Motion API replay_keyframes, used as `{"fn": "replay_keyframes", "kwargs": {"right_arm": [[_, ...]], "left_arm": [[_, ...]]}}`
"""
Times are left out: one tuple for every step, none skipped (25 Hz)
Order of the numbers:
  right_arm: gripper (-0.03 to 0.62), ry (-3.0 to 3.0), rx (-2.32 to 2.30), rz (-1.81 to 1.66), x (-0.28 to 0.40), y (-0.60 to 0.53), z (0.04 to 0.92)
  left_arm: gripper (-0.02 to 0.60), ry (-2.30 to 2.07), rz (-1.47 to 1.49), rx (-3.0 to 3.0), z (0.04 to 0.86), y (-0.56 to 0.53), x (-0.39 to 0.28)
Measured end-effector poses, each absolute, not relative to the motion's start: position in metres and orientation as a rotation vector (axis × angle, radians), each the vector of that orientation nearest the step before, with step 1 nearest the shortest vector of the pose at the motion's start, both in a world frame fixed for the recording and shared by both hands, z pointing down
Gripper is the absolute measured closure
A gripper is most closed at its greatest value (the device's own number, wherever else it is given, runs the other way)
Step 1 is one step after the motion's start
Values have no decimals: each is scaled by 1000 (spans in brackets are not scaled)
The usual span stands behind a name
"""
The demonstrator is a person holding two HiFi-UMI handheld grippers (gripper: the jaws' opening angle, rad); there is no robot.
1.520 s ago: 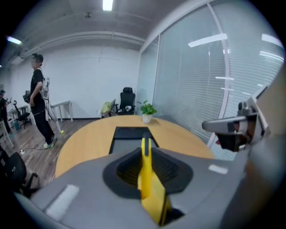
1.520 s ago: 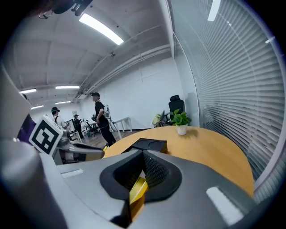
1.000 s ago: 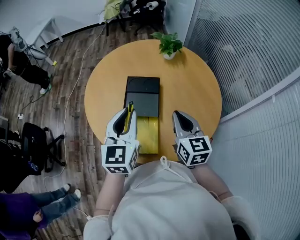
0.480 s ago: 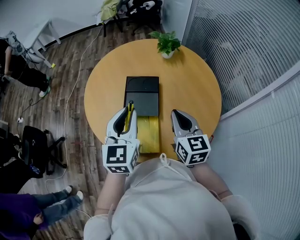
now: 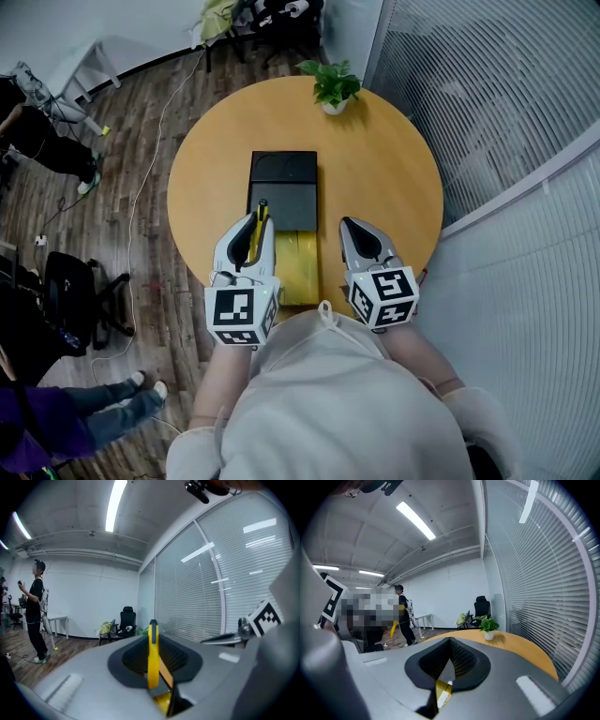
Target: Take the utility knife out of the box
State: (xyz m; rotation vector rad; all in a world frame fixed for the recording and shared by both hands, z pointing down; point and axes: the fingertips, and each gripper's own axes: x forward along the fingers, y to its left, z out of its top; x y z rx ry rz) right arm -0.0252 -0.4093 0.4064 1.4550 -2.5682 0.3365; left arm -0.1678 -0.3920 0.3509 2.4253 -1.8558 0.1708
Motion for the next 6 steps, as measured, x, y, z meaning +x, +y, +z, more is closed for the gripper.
{"fn": "replay_keyframes", "kwargs": {"right_arm": [[594,-2568,1457,336,-25,-410,406],[594,-2567,1458,335,-25,-410,406],[594,-2567,1459,335,-24,-411,407],[594,-2568,1460,335,-23,-413,408],[594,-2568,1459,335,-22,-414,409],[594,-2569,1459,335,-22,-416,410]], "left_arm": [[514,-1854,172,2426,351,-392,-168],[514,-1853,173,2428,351,-393,-167],[514,-1852,175,2429,352,-394,-166],[514,-1853,177,2431,353,-395,-166],[514,-1854,178,2431,354,-396,-165],[514,-1856,179,2432,354,-398,-164]]}}
